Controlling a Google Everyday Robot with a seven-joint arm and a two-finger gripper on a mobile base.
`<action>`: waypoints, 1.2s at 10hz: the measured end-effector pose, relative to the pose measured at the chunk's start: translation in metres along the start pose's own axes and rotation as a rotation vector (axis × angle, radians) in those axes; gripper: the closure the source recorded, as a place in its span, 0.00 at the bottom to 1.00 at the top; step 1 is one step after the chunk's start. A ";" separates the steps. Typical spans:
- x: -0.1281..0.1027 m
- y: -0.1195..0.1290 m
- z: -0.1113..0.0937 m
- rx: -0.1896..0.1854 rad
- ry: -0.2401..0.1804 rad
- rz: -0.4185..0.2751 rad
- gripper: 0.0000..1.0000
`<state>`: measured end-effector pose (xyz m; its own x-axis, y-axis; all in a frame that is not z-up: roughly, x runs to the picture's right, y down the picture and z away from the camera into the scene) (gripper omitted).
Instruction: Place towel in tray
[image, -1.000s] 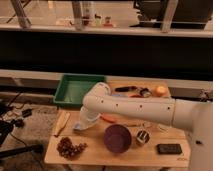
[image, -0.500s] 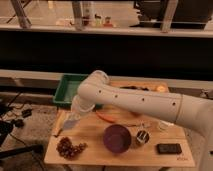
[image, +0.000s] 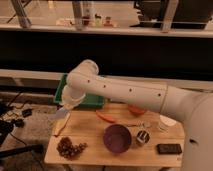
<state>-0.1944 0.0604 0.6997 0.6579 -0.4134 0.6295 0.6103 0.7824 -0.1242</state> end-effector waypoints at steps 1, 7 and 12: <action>0.008 -0.014 -0.001 0.004 0.019 -0.008 1.00; 0.080 -0.060 -0.001 -0.021 0.132 0.052 1.00; 0.083 -0.061 0.000 -0.023 0.134 0.057 1.00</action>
<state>-0.1765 -0.0217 0.7596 0.7438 -0.4286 0.5129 0.5795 0.7959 -0.1754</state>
